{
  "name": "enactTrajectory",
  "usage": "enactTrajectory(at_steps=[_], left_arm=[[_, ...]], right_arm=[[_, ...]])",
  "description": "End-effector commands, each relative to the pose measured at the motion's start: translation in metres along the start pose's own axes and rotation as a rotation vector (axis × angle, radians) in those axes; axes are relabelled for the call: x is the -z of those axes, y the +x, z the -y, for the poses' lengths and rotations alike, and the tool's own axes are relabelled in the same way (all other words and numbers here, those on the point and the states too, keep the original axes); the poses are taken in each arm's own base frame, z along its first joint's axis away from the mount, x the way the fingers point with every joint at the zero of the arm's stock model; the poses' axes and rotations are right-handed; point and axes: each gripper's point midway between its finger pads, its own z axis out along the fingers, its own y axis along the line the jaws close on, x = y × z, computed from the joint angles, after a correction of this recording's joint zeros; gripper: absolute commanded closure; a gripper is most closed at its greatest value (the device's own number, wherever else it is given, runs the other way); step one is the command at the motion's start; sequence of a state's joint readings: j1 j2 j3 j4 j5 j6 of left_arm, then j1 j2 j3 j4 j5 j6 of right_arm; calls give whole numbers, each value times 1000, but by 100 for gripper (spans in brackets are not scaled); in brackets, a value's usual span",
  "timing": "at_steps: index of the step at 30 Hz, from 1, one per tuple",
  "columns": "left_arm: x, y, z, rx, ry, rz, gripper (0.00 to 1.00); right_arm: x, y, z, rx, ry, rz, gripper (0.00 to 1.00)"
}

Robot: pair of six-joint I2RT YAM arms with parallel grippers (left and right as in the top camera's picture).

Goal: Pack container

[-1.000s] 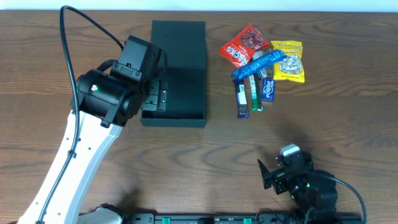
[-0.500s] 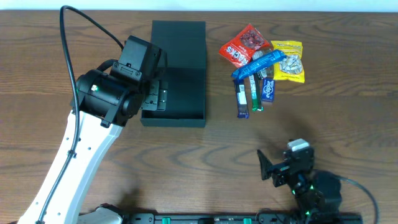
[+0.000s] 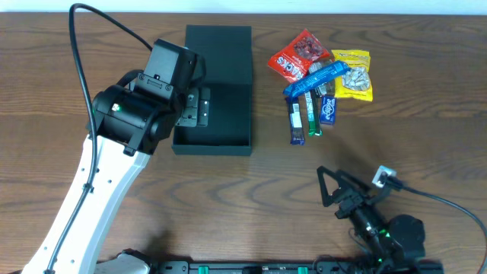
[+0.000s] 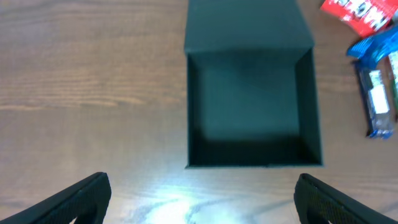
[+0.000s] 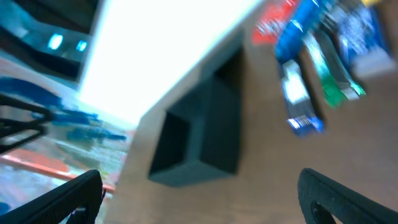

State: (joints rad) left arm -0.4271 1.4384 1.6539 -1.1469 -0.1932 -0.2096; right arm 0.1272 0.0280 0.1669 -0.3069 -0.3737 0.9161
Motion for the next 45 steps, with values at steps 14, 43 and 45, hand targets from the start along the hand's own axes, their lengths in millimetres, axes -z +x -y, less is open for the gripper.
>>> enactTrajectory(at_steps=[14, 43, 45], left_arm=[[-67, -51, 7, -26, -97, 104, 4], [-109, -59, -67, 169, -112, 48, 5], [-109, -60, -68, 172, -104, 51, 5]], right_arm=[[-125, -92, 16, 111, 404, -210, 1], [-286, -107, 129, -107, 949, -465, 1], [-285, -105, 135, -108, 966, -463, 1]])
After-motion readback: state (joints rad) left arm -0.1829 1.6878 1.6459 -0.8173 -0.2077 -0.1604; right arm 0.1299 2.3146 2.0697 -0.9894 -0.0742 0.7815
